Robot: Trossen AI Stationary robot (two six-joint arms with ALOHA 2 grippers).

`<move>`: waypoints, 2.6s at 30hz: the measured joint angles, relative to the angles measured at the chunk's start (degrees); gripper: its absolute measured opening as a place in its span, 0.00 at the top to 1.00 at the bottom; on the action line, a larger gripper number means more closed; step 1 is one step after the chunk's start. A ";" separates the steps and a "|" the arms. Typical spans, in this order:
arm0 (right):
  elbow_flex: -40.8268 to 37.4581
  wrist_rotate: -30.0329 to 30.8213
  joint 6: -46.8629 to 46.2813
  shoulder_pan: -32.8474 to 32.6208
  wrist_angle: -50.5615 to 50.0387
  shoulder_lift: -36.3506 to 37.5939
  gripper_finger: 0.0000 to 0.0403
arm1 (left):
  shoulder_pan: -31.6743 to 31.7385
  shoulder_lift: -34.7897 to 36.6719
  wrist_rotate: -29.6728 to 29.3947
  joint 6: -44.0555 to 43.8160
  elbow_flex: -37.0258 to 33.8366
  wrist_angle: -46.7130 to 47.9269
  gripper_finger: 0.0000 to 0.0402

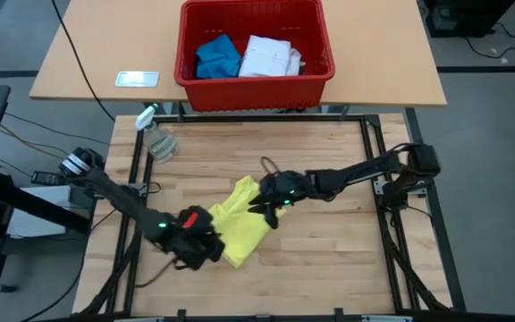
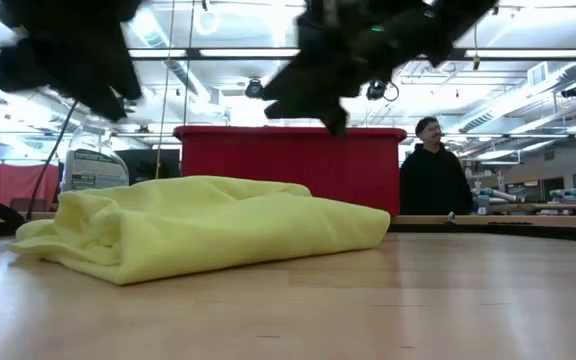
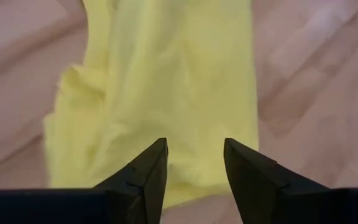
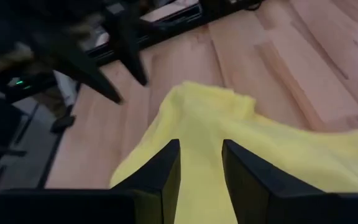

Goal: Fold Laundry from Bin

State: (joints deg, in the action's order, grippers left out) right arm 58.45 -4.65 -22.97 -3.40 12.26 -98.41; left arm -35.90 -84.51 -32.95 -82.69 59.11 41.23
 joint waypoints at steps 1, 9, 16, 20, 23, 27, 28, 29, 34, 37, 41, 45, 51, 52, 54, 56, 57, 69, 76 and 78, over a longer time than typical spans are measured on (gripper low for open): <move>2.19 1.38 -0.21 -0.51 -0.66 -1.44 0.69 | -1.22 1.30 -1.41 0.15 0.03 1.39 0.61; 24.50 8.64 -3.81 -1.86 -14.74 -14.37 0.70 | -12.87 9.00 -12.48 -7.54 -10.80 3.43 0.71; 38.98 9.33 -6.12 1.96 -32.06 -23.67 0.70 | -12.07 9.25 -12.43 -2.19 -20.02 -13.27 0.72; 37.94 13.90 -9.27 -0.45 -35.72 -22.38 0.73 | -10.58 9.20 -12.32 6.32 -20.35 -21.06 0.72; 34.62 16.39 -12.32 -2.20 -34.59 -20.58 0.75 | -9.21 9.18 -11.88 11.08 -20.35 -26.06 0.72; 30.42 20.15 -15.78 -3.42 -34.28 -18.65 0.77 | -7.14 9.04 -11.91 14.47 -20.31 -27.50 0.72; 29.22 19.99 -16.37 -3.43 -34.22 -18.47 0.77 | -6.43 8.71 -11.90 14.83 -20.32 -27.34 0.72; 27.95 19.75 -17.04 -3.32 -34.40 -18.47 0.77 | -5.65 8.32 -11.75 14.86 -20.33 -27.33 0.72; 22.85 18.67 -19.39 -1.73 -34.46 -17.48 0.77 | -2.12 5.42 -7.30 14.78 -20.35 -27.74 0.72; 20.33 18.55 -19.88 -1.59 -34.33 -15.65 0.77 | -1.20 2.88 -4.87 14.31 -20.35 -27.56 0.72; 17.29 17.92 -16.99 -0.33 -30.98 -12.97 0.77 | 0.03 -0.99 -2.33 12.63 -20.43 -27.60 0.72; 16.31 14.81 -12.10 3.51 -27.38 -12.43 0.77 | 1.85 -4.35 1.50 10.37 -20.53 -28.05 0.72; 16.31 8.81 -5.98 7.68 -24.16 -12.44 0.77 | 3.10 -6.89 4.11 6.13 -20.44 -28.94 0.72; 16.31 7.83 -5.17 8.12 -23.82 -12.44 0.77 | 3.08 -7.02 4.07 4.97 -20.42 -28.94 0.72; 16.31 5.76 -3.92 8.86 -22.92 -12.44 0.77 | 3.10 -7.06 4.10 3.07 -20.39 -29.02 0.72; 16.32 3.50 -3.21 9.36 -21.64 -12.43 0.77 | 3.10 -7.09 4.02 1.74 -20.41 -29.14 0.72; 16.31 2.46 -2.95 9.51 -21.12 -12.18 0.77 | 3.02 -7.10 4.02 1.15 -20.41 -29.14 0.72; 16.33 1.60 -0.19 5.63 -29.00 -7.31 0.77 | 2.55 -4.19 5.98 2.11 -20.68 -28.31 0.72; 10.69 3.82 -5.26 -0.99 -24.23 -7.27 0.77 | 2.55 -1.40 5.65 2.77 -20.70 -27.27 0.72; 7.92 4.74 -8.18 -2.43 -21.72 -7.28 0.77 | 2.55 -0.73 5.66 2.77 -20.70 -27.09 0.72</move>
State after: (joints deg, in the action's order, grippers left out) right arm 66.38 0.09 -31.15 -5.83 -9.46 -105.69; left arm -33.34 -85.24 -27.28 -79.92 38.41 14.14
